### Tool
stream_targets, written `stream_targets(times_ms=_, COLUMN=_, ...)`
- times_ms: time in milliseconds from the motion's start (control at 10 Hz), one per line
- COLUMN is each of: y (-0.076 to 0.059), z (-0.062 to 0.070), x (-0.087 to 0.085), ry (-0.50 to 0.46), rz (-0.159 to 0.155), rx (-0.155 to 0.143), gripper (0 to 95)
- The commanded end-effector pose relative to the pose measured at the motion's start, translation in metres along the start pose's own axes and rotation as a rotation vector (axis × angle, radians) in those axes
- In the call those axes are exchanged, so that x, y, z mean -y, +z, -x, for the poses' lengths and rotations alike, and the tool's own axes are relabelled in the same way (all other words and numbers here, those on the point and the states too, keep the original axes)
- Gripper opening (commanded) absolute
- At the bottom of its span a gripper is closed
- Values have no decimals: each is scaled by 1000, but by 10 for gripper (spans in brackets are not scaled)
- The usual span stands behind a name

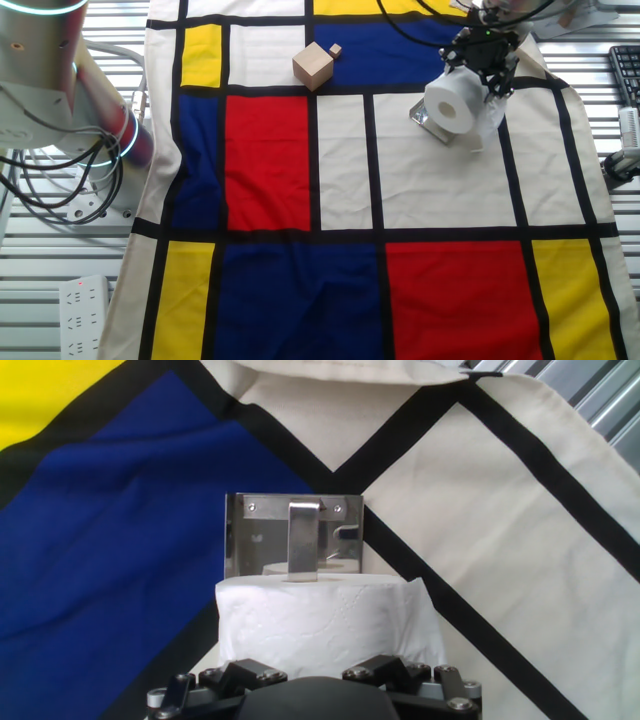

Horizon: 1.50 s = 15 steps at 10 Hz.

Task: Put the toilet paper on its holder

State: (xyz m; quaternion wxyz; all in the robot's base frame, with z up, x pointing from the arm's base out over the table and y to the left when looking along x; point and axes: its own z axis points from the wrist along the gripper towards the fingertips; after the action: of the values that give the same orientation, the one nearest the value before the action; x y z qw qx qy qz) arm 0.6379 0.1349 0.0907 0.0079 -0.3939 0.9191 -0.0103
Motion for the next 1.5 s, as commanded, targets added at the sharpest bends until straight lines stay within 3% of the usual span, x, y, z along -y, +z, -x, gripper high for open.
stream_targets(times_ms=100, y=0, z=1, x=0, ry=-1, rz=0, rx=1, gripper=0)
stream_targets(times_ms=1500, y=1, z=18, x=2, ry=-19, rz=0, rx=8, gripper=0)
